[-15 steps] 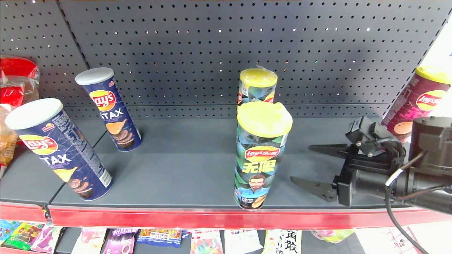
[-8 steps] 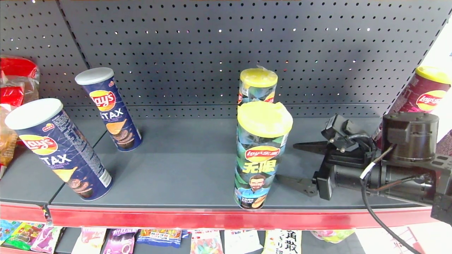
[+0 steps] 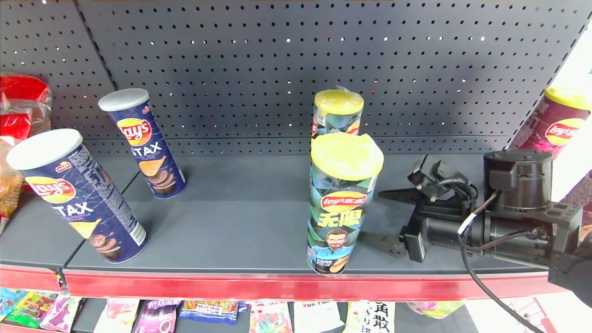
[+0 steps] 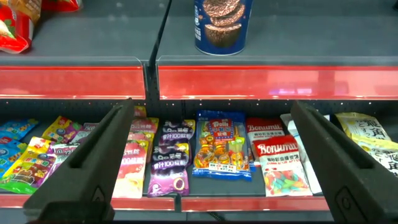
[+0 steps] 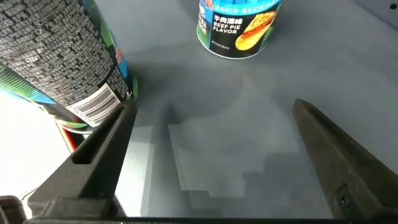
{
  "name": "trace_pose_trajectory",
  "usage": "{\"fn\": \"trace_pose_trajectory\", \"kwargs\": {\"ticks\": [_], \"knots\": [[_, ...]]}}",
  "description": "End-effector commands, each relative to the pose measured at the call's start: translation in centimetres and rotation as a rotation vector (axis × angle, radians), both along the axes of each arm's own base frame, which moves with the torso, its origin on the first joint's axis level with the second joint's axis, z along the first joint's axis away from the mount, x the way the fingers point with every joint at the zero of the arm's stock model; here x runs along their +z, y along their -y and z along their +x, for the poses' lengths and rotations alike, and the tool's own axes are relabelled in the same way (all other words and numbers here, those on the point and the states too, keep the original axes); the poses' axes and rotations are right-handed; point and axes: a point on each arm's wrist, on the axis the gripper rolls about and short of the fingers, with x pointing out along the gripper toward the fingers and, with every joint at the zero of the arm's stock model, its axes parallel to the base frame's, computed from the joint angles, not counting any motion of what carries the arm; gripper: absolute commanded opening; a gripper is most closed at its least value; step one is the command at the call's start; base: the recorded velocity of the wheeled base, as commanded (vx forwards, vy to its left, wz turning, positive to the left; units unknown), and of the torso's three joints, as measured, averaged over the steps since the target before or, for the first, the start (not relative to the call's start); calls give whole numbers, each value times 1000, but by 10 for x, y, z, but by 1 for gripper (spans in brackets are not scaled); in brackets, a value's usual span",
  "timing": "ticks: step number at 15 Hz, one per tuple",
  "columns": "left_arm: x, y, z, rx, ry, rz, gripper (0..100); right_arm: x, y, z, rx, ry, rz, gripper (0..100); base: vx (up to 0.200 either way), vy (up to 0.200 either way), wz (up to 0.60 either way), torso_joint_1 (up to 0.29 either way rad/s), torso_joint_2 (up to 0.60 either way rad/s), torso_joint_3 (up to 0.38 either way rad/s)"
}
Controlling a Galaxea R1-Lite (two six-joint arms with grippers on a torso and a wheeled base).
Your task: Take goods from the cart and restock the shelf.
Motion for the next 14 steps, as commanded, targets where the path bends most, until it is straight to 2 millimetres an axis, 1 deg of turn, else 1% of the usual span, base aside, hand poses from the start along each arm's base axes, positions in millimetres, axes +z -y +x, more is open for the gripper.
{"fn": "trace_pose_trajectory", "kwargs": {"ticks": [1,7,14], "knots": [[0,0,0,0,-1,0,100,0,-1,-1,5,1,1,100,0,0,0,0,0,0],[0,0,0,0,-1,0,100,0,-6,-4,28,-2,-1,100,0,0,0,0,0,0],[0,0,0,0,-1,0,100,0,-7,-4,29,-3,0,100,0,0,0,0,0,0]]}}
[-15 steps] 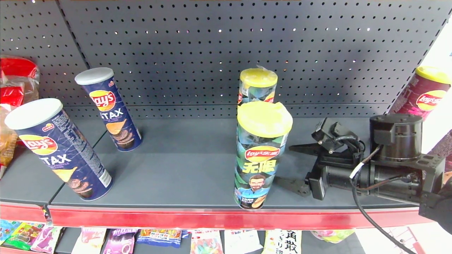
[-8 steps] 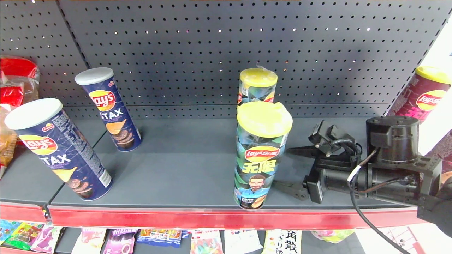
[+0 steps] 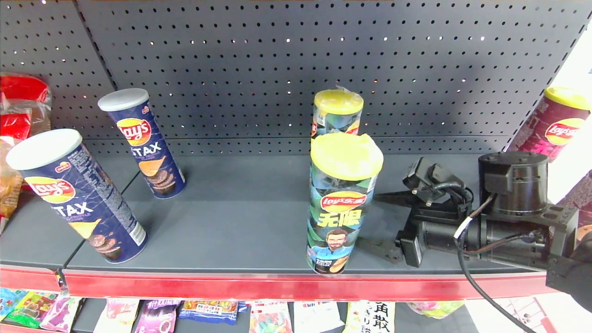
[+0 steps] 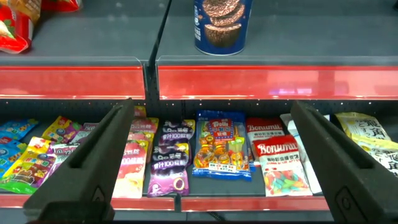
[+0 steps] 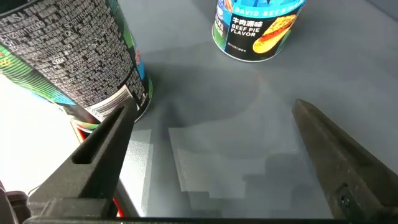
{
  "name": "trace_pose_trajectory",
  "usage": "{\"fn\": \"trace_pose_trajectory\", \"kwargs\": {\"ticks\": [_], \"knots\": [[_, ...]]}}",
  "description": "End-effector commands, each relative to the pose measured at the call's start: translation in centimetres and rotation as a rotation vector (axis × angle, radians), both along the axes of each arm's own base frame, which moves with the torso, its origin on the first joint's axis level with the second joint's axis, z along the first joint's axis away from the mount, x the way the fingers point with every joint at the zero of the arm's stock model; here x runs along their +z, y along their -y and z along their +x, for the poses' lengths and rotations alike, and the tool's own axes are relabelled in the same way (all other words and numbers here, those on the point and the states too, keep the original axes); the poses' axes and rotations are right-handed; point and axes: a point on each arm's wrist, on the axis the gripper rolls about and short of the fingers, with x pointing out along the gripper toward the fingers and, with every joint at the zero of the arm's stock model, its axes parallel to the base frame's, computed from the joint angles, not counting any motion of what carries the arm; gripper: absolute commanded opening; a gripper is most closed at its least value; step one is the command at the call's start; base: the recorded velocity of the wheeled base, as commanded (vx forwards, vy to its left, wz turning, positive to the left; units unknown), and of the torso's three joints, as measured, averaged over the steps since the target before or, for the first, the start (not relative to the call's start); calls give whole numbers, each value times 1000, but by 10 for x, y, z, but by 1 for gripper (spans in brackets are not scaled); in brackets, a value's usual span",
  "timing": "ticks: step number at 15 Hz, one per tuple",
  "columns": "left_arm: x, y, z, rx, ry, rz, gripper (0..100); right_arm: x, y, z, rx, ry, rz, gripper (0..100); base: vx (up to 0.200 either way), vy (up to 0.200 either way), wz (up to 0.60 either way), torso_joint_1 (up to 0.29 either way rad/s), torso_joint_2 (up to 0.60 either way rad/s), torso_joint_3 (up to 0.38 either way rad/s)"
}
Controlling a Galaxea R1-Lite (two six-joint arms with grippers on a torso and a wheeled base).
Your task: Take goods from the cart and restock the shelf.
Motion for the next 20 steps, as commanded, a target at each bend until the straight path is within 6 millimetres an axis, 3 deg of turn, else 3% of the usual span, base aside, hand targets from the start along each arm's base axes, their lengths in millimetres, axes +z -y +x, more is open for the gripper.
{"fn": "trace_pose_trajectory", "kwargs": {"ticks": [1,7,20], "knots": [[0,0,0,0,-1,0,100,1,0,-1,4,3,2,100,0,0,0,0,0,0],[0,0,0,0,-1,0,100,-1,4,-2,-62,4,-24,100,0,0,0,0,0,0],[0,0,0,0,-1,0,100,-6,-2,-10,-23,-12,-35,100,0,0,0,0,0,0]]}}
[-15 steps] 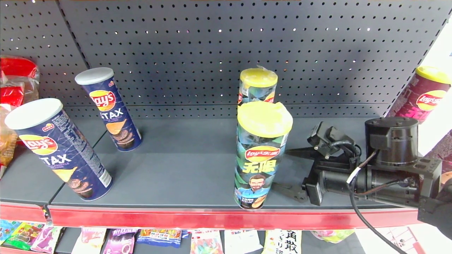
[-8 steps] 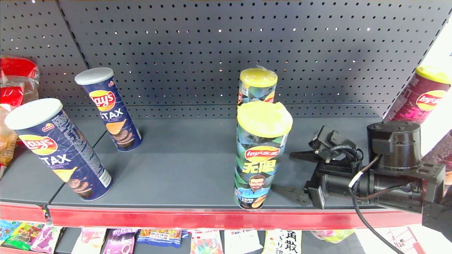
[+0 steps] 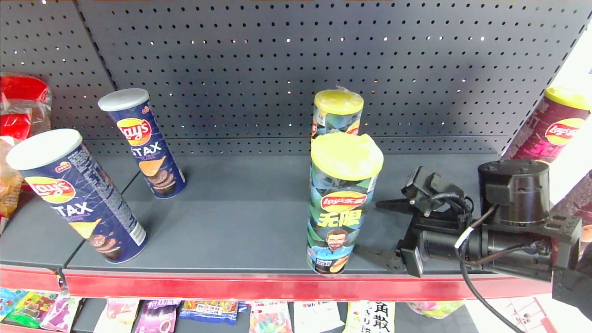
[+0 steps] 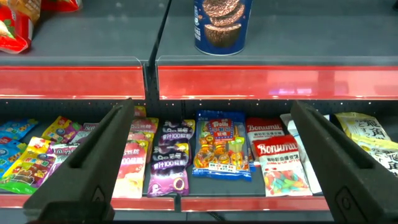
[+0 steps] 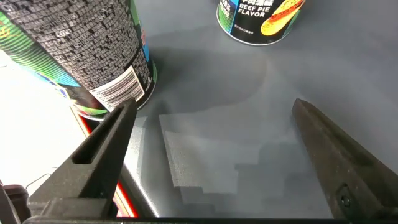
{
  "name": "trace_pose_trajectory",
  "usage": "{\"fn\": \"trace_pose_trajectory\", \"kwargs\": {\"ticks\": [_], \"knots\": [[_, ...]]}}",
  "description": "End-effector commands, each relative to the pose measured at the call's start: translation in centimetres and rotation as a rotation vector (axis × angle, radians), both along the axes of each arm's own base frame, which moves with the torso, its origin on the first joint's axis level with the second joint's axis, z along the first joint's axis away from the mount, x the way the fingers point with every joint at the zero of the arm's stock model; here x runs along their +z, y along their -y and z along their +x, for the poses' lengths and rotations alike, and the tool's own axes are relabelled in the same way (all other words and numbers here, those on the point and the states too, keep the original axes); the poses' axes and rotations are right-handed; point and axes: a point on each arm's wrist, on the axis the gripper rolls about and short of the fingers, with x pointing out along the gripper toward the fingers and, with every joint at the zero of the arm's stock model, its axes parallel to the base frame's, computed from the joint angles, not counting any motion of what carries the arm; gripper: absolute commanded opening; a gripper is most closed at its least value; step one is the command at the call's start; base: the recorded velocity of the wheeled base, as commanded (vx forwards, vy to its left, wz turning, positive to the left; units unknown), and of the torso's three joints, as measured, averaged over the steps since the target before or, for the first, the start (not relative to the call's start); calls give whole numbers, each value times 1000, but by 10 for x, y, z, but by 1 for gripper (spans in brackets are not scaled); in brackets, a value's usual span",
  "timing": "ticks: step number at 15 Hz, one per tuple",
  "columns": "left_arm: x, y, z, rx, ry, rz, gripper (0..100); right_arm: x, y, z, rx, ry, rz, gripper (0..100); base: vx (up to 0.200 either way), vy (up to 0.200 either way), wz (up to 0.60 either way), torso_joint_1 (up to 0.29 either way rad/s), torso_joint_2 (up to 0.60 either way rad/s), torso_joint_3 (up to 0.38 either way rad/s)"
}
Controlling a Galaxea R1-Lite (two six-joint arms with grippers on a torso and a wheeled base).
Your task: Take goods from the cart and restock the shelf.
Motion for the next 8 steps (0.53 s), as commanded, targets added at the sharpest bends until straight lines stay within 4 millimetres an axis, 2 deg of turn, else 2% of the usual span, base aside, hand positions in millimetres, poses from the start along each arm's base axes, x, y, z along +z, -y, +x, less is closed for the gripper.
{"fn": "trace_pose_trajectory", "kwargs": {"ticks": [1,8], "knots": [[0,0,0,0,-1,0,100,-1,-1,0,2,-1,-1,100,0,0,0,0,0,0],[0,0,0,0,-1,0,100,0,-4,0,14,1,2,100,0,0,0,0,0,0]]}}
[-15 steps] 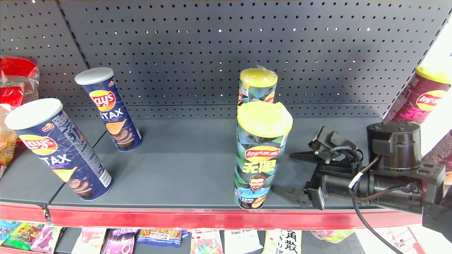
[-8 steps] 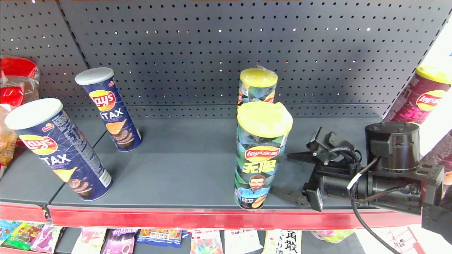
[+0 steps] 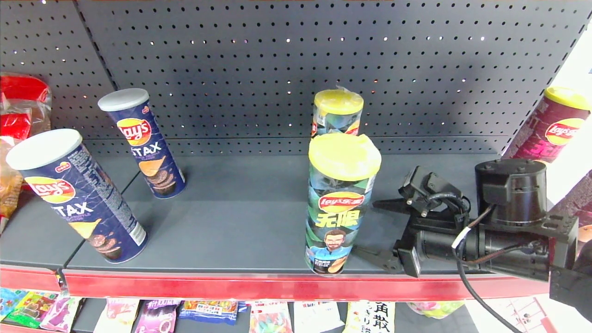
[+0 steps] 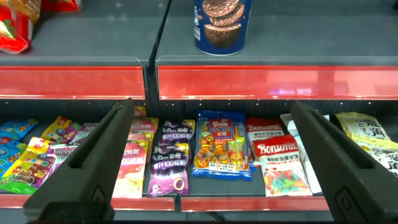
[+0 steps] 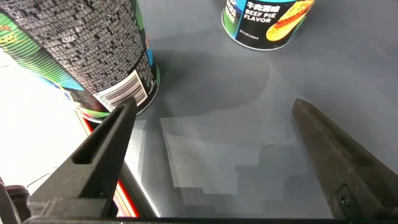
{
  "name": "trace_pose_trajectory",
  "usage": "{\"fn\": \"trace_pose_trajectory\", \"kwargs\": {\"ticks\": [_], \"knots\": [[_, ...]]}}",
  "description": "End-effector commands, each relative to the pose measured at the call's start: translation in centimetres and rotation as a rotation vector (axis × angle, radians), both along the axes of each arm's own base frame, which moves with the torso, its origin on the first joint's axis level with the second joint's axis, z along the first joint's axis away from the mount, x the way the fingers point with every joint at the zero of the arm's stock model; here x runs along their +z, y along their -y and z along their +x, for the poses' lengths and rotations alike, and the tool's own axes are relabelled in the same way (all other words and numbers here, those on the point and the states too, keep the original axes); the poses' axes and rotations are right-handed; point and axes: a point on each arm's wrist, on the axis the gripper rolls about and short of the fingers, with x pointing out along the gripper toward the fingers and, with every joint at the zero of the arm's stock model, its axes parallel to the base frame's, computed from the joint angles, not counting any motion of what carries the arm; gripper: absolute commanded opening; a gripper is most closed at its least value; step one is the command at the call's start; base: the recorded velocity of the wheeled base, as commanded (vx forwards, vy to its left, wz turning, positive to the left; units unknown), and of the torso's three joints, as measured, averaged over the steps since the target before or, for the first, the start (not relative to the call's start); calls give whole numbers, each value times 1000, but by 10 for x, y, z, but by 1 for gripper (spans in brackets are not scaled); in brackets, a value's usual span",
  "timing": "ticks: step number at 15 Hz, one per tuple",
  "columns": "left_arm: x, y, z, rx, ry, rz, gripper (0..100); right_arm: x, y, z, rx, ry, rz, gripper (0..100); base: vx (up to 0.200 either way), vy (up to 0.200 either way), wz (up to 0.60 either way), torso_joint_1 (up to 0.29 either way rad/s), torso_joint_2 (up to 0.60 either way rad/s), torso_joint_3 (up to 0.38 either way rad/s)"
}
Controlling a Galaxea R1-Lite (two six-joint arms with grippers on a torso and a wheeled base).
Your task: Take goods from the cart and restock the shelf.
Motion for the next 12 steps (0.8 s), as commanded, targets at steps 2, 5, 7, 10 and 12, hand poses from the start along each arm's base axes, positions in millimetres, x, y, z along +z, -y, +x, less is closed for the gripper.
{"fn": "trace_pose_trajectory", "kwargs": {"ticks": [2,5,7,10,12], "knots": [[0,0,0,0,-1,0,100,-1,-1,0,2,-3,-3,100,0,0,0,0,0,0],[0,0,0,0,-1,0,100,-1,-1,1,1,-3,-3,100,0,0,0,0,0,0],[0,0,0,0,-1,0,100,0,-2,2,4,2,0,100,0,0,0,0,0,0],[0,0,0,0,-1,0,100,0,-3,3,6,0,0,100,0,0,0,0,0,0],[0,0,0,0,-1,0,100,0,-4,3,7,1,-1,100,0,0,0,0,0,0]]}}
